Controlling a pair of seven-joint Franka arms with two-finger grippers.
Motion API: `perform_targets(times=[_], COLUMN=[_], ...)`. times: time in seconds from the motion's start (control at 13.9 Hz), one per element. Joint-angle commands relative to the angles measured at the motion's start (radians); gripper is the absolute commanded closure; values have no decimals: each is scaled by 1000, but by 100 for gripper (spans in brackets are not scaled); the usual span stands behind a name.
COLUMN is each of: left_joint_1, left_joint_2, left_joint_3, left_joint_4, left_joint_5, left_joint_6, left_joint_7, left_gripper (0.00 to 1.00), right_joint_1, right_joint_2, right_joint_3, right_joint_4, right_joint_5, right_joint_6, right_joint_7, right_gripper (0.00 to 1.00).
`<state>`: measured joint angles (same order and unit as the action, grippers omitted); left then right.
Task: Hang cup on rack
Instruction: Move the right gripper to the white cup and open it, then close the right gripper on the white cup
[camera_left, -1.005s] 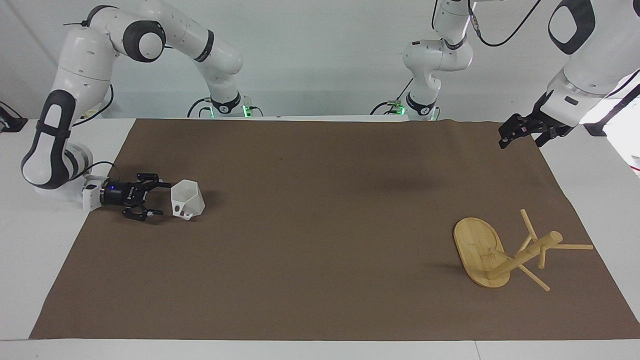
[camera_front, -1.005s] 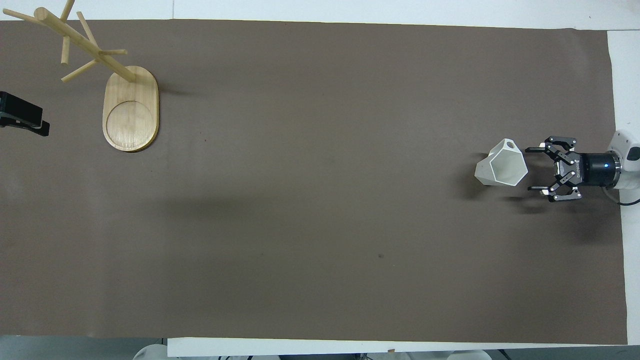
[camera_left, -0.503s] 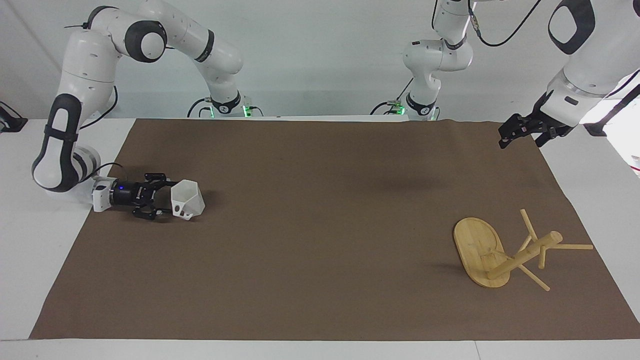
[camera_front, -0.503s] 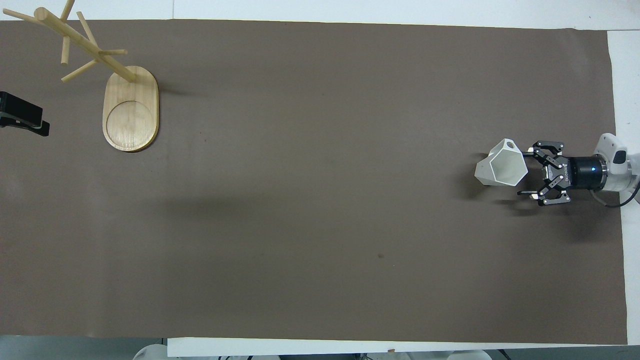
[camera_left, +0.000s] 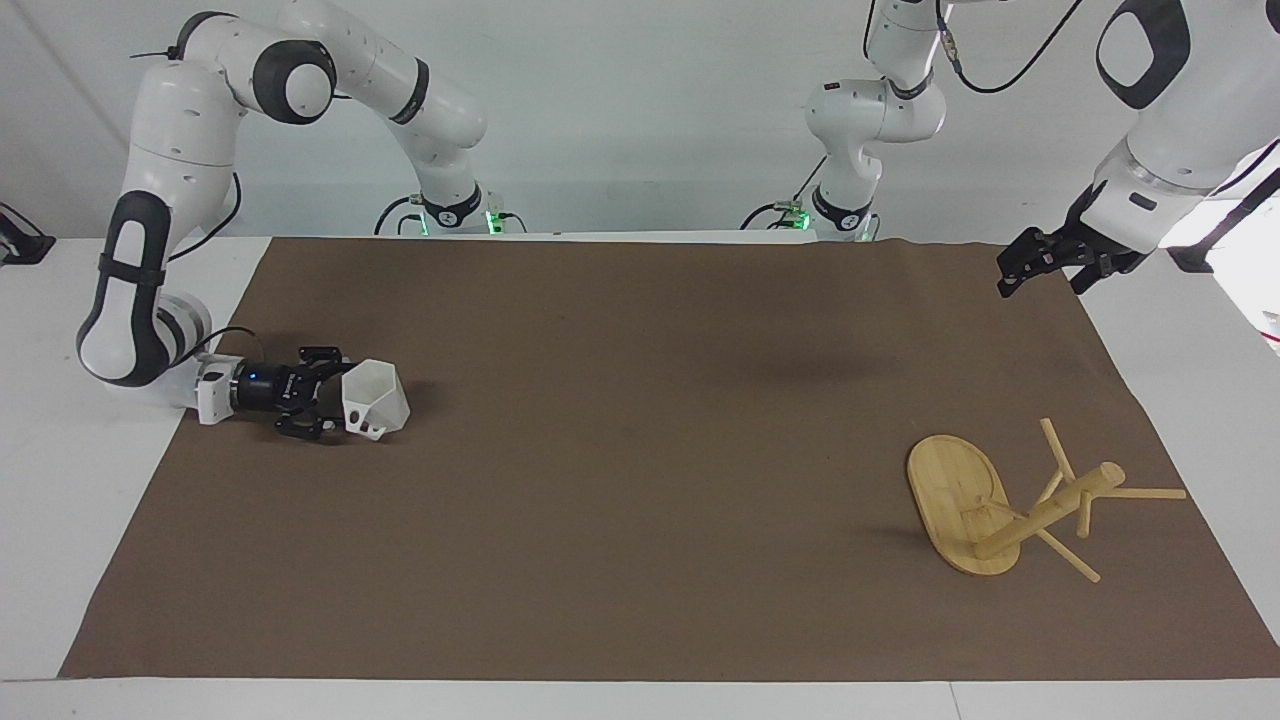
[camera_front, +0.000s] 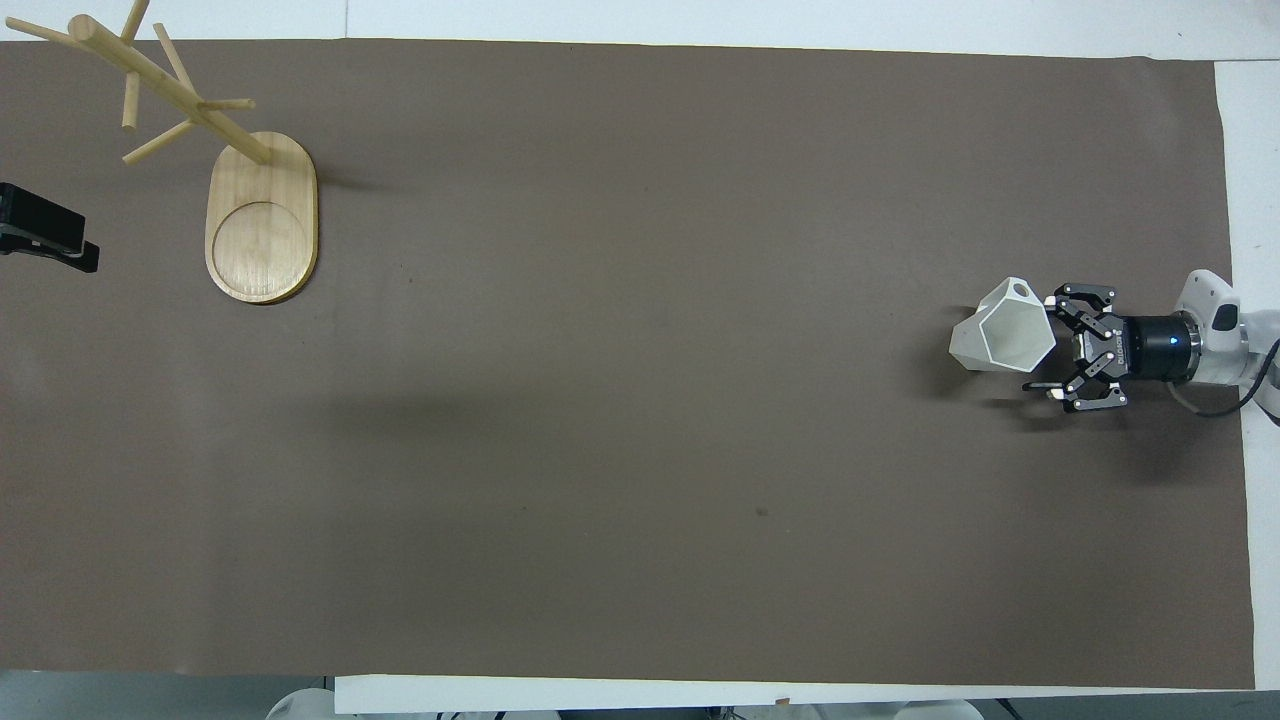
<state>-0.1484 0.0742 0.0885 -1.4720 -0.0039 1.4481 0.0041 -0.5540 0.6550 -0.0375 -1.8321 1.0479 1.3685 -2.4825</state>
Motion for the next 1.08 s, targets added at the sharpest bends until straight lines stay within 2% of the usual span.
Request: perform_targets(times=[0.0,1.01], left_joint_1=[4,4], left_joint_2=[-30,-30], left_joint_3=[-3,-3], left_joint_4=[-37,-37], left_joint_5=[19,19], left_joint_6=[11,11], left_joint_7=[14,13], left_gripper=[0,0], right_joint_1=[13,63], right_joint_2=[-29,-37], right_joint_3=[2,4], right_joint_4=[-42,-90], right_joint_5=[49,100], right_joint_6=[29,57], right_joint_7=[-24,-81], right_gripper=[0,0])
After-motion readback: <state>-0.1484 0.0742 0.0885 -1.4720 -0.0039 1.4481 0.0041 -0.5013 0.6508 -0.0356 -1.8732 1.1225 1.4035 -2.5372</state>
